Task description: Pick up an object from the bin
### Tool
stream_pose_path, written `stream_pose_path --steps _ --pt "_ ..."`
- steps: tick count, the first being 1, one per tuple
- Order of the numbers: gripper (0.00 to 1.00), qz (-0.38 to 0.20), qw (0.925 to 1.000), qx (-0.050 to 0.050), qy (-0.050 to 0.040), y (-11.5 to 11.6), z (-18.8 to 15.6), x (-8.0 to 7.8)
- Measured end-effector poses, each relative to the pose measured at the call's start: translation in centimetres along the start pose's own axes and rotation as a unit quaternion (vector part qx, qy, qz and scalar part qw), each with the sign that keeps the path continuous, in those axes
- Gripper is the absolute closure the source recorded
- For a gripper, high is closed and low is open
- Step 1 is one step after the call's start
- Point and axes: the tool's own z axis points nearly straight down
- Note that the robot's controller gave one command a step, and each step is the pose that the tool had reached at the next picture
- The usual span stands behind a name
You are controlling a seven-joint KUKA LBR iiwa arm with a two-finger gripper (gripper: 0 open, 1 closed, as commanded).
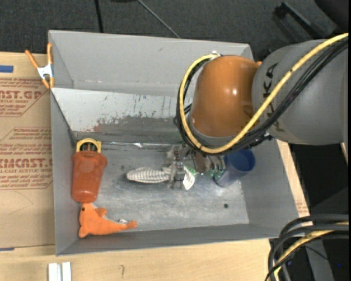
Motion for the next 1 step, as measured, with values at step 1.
stream_pose_path --steps 1 --pt "1.00 0.000 1.0000 0.000 0.0004 0.02 -4.46 -2.01"
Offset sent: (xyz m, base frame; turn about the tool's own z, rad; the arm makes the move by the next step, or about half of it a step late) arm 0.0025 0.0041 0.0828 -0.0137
